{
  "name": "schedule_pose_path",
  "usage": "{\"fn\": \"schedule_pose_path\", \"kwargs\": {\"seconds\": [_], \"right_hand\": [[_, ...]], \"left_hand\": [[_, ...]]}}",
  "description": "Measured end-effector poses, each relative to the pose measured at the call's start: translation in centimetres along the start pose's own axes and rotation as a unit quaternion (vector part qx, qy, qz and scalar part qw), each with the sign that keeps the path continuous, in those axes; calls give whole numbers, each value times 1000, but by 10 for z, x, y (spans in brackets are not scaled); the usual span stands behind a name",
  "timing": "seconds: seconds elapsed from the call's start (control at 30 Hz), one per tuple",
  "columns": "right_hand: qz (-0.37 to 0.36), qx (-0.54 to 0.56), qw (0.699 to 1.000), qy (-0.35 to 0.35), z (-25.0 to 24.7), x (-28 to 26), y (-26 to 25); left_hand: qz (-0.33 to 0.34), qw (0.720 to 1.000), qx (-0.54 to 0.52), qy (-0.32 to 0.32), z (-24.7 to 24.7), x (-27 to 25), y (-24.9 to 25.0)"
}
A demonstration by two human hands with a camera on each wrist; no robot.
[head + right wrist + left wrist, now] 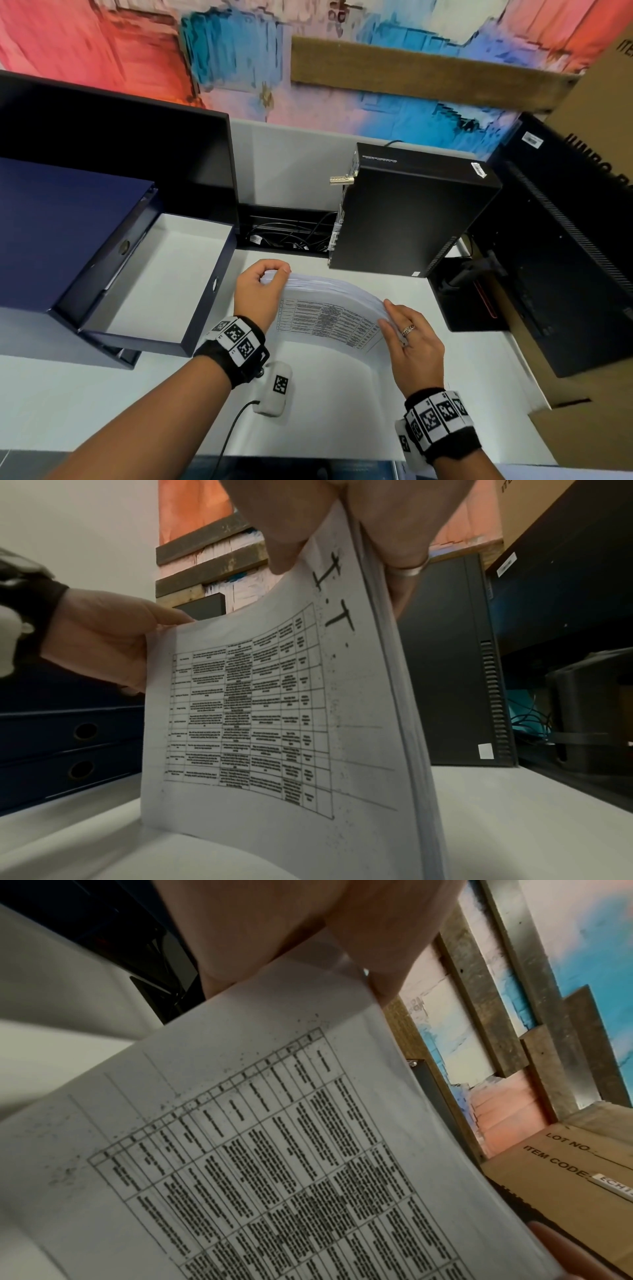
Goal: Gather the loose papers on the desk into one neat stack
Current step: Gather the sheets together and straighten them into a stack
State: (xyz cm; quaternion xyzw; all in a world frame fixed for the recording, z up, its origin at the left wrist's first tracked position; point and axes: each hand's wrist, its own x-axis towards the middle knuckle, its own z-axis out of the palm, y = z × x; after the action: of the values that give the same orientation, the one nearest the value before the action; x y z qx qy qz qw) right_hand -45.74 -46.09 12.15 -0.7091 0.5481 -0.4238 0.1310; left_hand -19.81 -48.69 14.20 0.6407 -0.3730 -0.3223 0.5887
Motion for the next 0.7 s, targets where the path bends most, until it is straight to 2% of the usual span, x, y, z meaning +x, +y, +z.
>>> {"fn": "schedule_pose_path", "kwargs": {"seconds": [0.3, 0.53, 0.6, 0.7], "right_hand": [[9, -75, 997, -22, 5, 4, 3], [30, -36, 999, -14, -4, 8, -8], [56, 1, 998, -3, -4, 9, -9], [150, 72, 986, 25, -1, 13, -12]], "left_hand": [[32, 997, 64, -32, -1, 10, 1], [15, 997, 66, -45, -3, 4, 1], [14, 997, 66, -48, -3, 5, 0], [8, 996, 56, -62, -4, 4, -2]]}}
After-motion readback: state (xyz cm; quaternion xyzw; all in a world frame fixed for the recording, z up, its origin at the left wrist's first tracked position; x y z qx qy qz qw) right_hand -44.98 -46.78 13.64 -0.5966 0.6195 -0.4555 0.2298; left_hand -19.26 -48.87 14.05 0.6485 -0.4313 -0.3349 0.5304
